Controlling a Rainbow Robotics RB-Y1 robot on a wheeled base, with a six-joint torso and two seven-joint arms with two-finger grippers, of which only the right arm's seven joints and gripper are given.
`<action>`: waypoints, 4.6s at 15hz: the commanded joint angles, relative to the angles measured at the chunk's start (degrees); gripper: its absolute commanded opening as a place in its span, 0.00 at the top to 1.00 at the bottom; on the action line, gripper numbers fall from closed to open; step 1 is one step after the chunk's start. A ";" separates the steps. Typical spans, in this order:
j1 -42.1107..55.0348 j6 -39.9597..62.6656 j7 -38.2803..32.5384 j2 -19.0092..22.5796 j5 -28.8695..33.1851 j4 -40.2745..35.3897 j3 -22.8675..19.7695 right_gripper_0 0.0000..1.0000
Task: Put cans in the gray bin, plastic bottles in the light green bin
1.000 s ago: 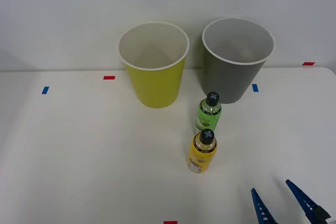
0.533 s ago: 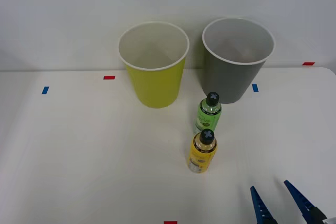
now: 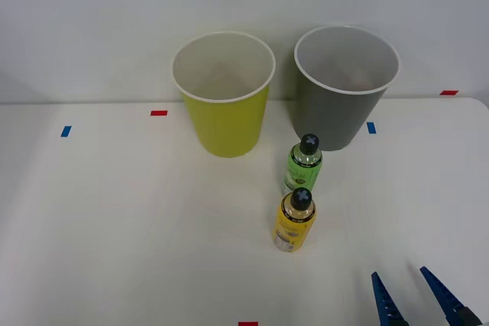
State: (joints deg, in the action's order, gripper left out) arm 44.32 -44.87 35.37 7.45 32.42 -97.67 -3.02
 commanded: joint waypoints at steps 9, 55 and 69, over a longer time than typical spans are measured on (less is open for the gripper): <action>0.77 -0.13 -0.13 0.37 -2.89 0.02 2.05 0.00; 0.86 -2.06 0.58 0.55 -2.89 -0.07 1.17 0.00; 0.86 -2.06 0.58 0.55 -2.89 -0.07 1.17 0.00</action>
